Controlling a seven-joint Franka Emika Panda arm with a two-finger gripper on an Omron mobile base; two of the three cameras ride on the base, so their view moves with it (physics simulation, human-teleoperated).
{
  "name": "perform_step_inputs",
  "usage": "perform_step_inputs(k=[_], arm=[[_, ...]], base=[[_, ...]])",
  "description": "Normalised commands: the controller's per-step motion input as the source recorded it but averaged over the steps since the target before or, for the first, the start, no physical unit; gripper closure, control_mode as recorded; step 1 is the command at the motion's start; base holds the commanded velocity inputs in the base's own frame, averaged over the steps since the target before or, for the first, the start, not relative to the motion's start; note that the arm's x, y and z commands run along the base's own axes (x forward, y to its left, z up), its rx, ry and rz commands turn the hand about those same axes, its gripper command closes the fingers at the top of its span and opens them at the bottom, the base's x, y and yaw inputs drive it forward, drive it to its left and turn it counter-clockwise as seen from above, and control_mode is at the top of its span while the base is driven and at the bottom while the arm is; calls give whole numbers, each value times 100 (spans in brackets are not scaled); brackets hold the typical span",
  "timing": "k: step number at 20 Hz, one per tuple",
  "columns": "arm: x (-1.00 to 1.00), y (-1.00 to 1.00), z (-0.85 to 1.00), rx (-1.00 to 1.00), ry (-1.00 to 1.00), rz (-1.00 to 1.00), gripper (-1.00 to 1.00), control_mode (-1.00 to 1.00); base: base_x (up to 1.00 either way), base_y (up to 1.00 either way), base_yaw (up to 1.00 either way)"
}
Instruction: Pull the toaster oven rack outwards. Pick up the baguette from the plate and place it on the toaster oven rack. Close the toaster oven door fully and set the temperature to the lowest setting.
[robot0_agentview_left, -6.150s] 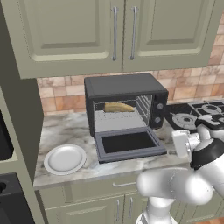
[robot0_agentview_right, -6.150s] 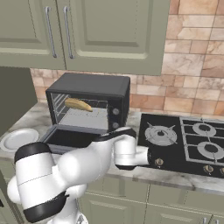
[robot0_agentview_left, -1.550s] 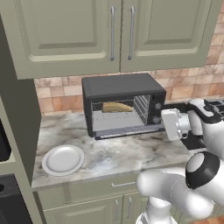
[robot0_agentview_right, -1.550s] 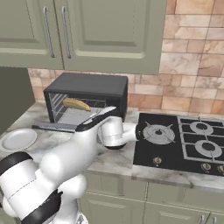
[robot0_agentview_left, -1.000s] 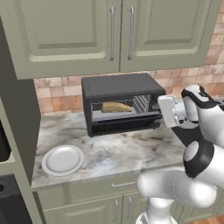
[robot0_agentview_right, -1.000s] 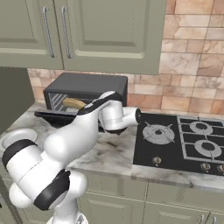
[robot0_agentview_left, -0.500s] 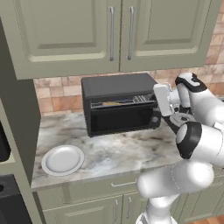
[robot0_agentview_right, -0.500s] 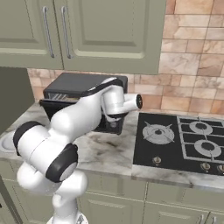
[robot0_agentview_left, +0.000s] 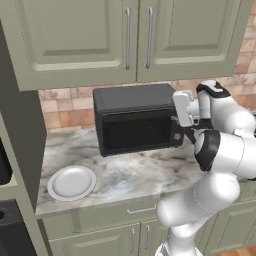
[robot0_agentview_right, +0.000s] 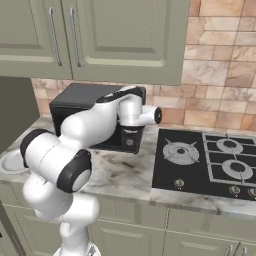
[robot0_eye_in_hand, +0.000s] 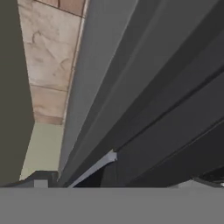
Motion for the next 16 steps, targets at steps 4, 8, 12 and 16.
perform_step_inputs(k=[4,8,12,16], arm=[[10,15,7,-1,-22,-11,-100,-100],[22,26,3,0,-14,-7,-100,-100],[23,19,4,0,-12,-9,-100,-100],[21,18,0,0,-10,-13,-100,-100]], base=[[0,0,0],[0,0,0],[0,0,0],[0,0,0]])
